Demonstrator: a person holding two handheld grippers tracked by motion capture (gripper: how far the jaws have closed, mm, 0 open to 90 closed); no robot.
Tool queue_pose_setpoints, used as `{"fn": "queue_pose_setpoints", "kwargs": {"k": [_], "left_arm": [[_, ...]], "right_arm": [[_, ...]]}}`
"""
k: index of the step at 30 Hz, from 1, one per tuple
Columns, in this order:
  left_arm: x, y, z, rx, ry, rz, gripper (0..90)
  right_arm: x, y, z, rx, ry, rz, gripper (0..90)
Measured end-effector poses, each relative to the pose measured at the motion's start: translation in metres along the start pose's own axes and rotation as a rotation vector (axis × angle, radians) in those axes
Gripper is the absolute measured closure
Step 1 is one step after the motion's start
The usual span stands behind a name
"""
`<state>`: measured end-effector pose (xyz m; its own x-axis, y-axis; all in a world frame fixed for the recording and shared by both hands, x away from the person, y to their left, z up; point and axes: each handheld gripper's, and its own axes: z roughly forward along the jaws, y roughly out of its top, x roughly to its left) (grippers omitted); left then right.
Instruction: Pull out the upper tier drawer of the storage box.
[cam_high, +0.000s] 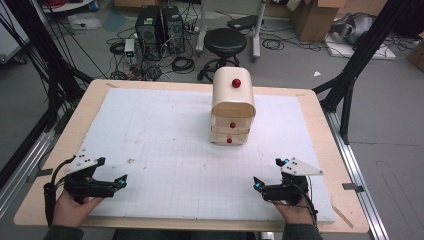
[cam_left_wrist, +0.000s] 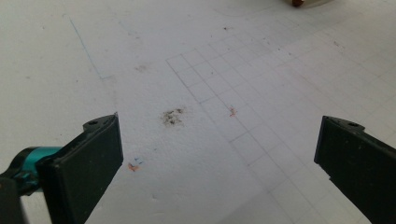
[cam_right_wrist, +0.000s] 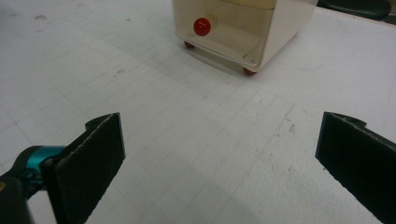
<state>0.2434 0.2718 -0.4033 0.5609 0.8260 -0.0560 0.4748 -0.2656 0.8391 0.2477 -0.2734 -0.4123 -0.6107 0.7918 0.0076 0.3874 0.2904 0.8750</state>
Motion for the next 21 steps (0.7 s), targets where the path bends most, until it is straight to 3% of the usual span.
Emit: {"fn": "queue_pose_setpoints", "kwargs": {"k": [12, 21], "left_arm": [[-0.001, 0.001, -0.001, -0.009, -0.006, -0.003, 1.7], [-0.001, 0.002, -0.001, -0.008, -0.011, -0.002, 1.7]], "right_arm": [[0.009, 0.011, -0.003, 0.009, -0.002, 0.035, 0.2], [0.017, 0.021, 0.000, 0.002, -0.037, 0.037, 0.2]]}}
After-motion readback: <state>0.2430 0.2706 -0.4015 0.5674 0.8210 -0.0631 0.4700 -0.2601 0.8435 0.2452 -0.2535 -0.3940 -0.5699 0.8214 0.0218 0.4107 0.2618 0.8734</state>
